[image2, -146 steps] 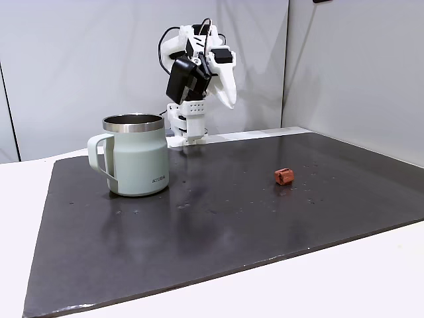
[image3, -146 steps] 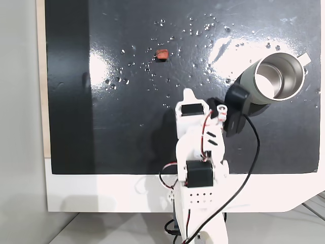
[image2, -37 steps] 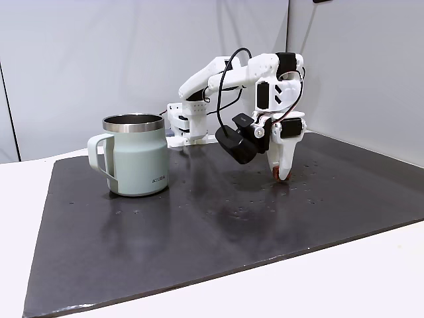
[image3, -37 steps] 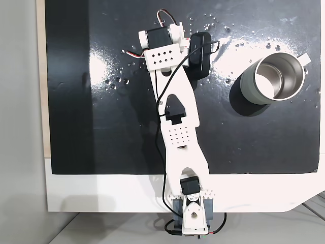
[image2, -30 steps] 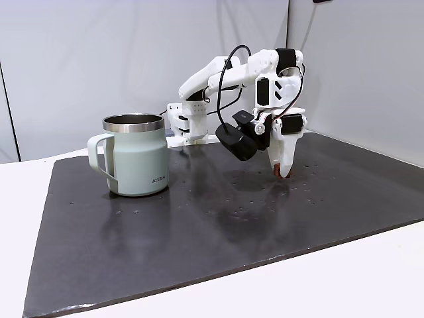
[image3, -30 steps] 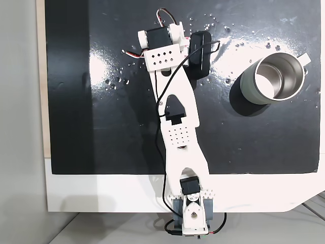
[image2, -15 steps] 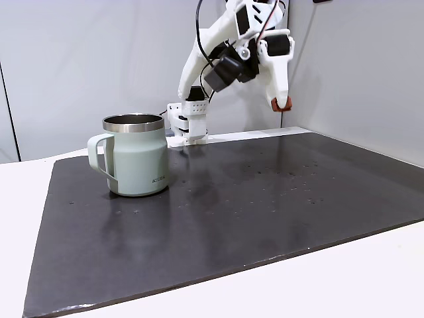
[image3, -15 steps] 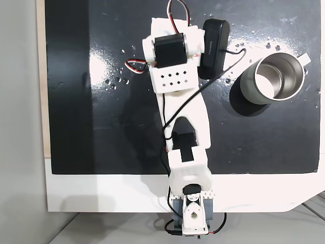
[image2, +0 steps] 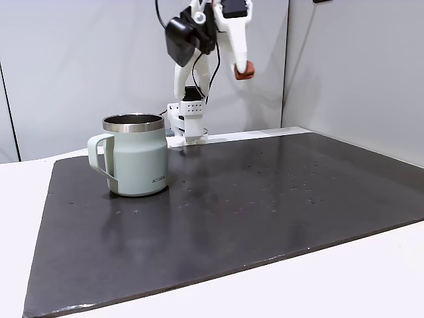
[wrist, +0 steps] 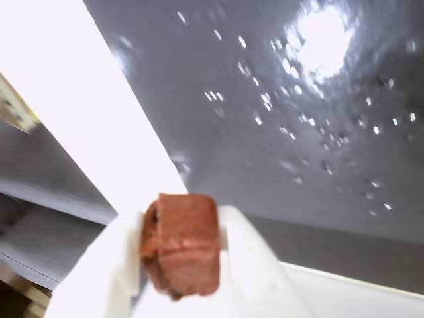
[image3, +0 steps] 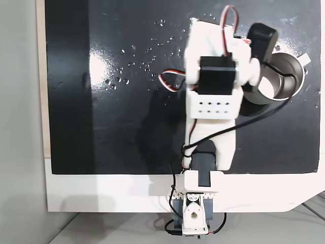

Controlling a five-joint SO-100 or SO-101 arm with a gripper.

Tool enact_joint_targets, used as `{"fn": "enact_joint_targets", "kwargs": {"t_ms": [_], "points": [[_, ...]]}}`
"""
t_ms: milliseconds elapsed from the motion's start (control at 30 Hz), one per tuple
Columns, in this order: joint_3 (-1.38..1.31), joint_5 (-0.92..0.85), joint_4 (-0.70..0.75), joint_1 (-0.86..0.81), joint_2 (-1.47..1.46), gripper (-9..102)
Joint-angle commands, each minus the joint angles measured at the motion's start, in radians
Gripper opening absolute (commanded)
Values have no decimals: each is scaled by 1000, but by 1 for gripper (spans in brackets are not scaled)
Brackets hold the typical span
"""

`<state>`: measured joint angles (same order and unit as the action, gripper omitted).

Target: Grasp a cube and put it in the cup.

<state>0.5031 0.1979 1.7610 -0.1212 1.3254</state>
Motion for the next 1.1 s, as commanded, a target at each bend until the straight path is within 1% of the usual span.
{"fn": "enact_joint_targets", "kwargs": {"t_ms": [0, 267, 433, 533, 667, 967, 1000, 1067], "points": [[-12, -44, -2, -130, 89, 4], [-3, -176, 21, -419, 74, 4], [-11, -285, 21, -523, -5, 4], [-12, -336, 28, -554, -55, 4], [15, -408, 34, -549, -107, 4], [63, -445, 35, -535, -115, 5], [63, -445, 35, -534, -115, 7], [71, -445, 37, -534, -109, 15]]}}
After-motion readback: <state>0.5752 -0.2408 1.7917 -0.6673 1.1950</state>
